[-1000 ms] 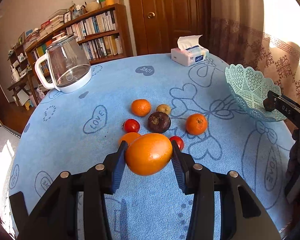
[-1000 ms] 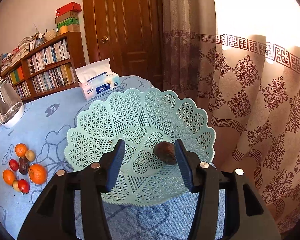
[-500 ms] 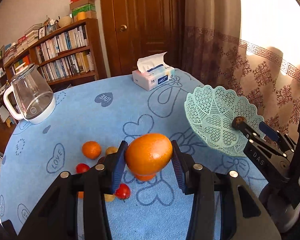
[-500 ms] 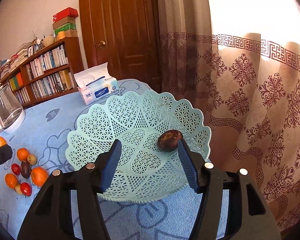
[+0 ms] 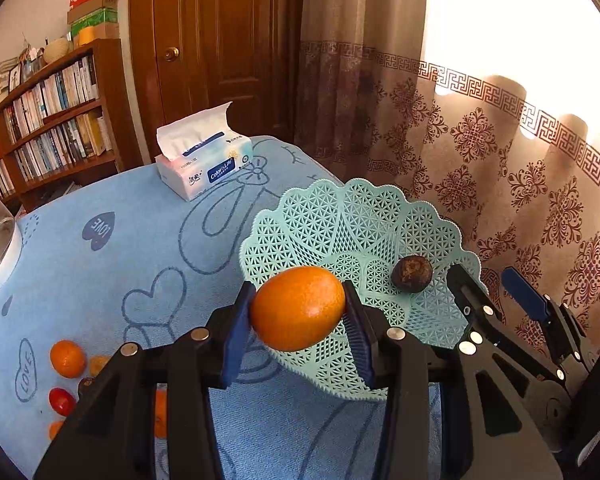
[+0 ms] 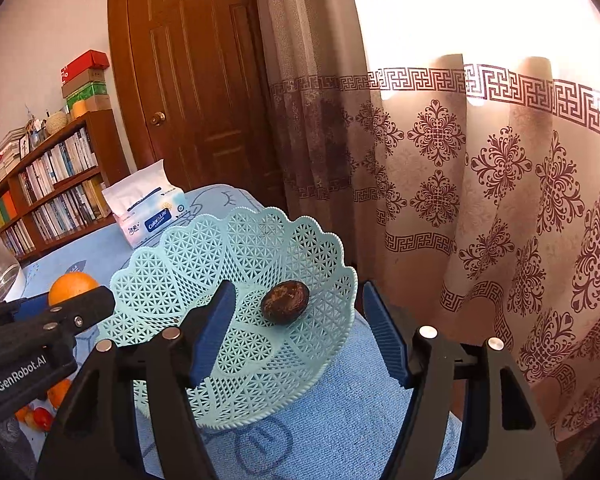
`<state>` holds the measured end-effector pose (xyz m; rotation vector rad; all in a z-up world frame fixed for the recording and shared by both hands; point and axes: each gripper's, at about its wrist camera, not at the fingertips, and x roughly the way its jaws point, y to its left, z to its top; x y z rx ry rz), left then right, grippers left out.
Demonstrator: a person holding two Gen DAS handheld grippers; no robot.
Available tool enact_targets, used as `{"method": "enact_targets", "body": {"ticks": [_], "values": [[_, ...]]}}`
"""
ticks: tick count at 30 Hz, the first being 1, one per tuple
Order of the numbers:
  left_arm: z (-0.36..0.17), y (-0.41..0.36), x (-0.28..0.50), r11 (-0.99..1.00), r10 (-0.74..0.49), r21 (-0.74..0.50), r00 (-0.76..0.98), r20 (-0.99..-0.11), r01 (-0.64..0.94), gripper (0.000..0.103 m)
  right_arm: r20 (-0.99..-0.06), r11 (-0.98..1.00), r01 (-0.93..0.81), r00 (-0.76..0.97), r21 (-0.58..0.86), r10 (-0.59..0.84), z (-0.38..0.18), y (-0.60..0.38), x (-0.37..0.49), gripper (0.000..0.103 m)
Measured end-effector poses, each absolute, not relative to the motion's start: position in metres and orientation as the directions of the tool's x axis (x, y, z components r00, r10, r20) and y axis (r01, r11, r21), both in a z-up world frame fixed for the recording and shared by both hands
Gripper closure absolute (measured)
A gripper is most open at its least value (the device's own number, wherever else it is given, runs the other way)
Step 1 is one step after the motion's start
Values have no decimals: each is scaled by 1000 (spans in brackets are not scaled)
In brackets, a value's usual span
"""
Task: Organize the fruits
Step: 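Lower the orange into the teal basket and open the left tool, then move the left tool back to the fruit and grasp a large orange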
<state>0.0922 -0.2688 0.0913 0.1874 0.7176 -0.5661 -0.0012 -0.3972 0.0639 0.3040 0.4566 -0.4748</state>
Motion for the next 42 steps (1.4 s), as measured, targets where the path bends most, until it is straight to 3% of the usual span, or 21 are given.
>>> {"method": "enact_targets", "body": {"ticks": [3, 4, 7, 15, 22, 24, 35, 42], "values": [[83, -275, 98, 832, -423, -36, 590, -688, 554, 56, -484, 839, 513, 789, 181, -378, 64, -401, -3, 35], [82, -275, 99, 833, -419, -38, 585, -694, 552, 43, -484, 838, 515, 788, 181, -380, 64, -401, -3, 35], [83, -267, 102, 848, -420, -58, 601, -680, 527, 29, -489, 833, 521, 784, 186, -382, 63, -404, -2, 33], [92, -241, 107, 884, -383, -60, 644, -662, 465, 25, -485, 825, 529, 785, 199, -386, 63, -406, -4, 33], [95, -220, 104, 911, -331, -28, 688, -646, 412, 20, -462, 828, 514, 804, 223, -374, 66, -405, -8, 21], [98, -214, 101, 917, -317, -16, 703, -636, 399, 13, -449, 833, 498, 819, 243, -358, 67, -405, -10, 19], [118, -177, 77, 941, -253, 47, 787, -563, 336, 12, -372, 860, 414, 880, 297, -295, 76, -398, -18, 16], [127, -138, 71, 963, -213, 17, 805, -554, 267, 12, -344, 872, 387, 897, 300, -279, 79, -393, -21, 11]]}}
